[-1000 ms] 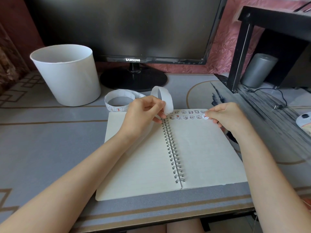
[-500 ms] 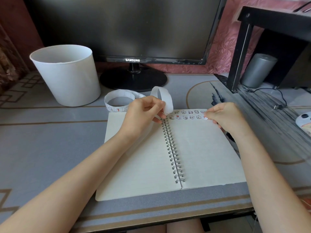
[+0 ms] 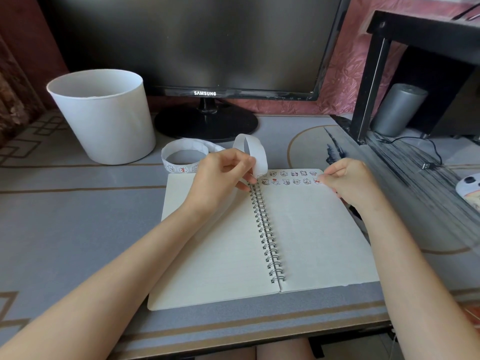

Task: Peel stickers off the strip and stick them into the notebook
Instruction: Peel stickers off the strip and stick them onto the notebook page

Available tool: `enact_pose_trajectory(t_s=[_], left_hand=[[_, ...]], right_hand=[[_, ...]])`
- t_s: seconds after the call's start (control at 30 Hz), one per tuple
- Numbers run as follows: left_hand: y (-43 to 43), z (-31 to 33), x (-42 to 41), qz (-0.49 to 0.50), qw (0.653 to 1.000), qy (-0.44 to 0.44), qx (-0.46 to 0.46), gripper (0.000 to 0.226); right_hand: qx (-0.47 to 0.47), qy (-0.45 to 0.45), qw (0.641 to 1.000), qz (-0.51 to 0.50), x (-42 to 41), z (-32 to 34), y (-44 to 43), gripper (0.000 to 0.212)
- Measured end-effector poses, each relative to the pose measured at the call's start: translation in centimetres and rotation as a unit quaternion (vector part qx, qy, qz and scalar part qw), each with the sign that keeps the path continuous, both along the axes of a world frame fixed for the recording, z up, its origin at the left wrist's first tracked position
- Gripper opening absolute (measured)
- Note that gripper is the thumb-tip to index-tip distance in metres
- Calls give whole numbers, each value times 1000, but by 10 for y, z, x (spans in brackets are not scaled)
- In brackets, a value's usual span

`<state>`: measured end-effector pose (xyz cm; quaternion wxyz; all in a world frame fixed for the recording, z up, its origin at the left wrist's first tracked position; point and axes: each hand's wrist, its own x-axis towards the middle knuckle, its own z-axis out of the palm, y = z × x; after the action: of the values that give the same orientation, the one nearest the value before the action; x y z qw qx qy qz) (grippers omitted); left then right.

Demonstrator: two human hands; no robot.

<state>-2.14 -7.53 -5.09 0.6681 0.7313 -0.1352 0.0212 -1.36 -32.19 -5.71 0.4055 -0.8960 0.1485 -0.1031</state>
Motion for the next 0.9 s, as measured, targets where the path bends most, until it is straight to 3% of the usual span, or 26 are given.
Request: enact_pose_trajectory(t_s=[0.07,0.2,0.33,0.57,0.9], left_hand=[[0,0,-1,1,1000,1,-1,20],[0,1,0,0,1000,3,-3,19],[0,0,0,-2,1000,2,-2,19],[1,0,0,-3,1000,-4,6,19],[1,0,0,-5,1000,-6,5,20]], right_hand=[[-9,2,1000,1,-1,0,0,25],[15,-3,1000,-3,-3,3,3,14],[21,-11,1000,-3,-3,2,7,21],[-1,-8,1000,-14,0,0,3,16],[55,32,998,14,0,1,-4,16]])
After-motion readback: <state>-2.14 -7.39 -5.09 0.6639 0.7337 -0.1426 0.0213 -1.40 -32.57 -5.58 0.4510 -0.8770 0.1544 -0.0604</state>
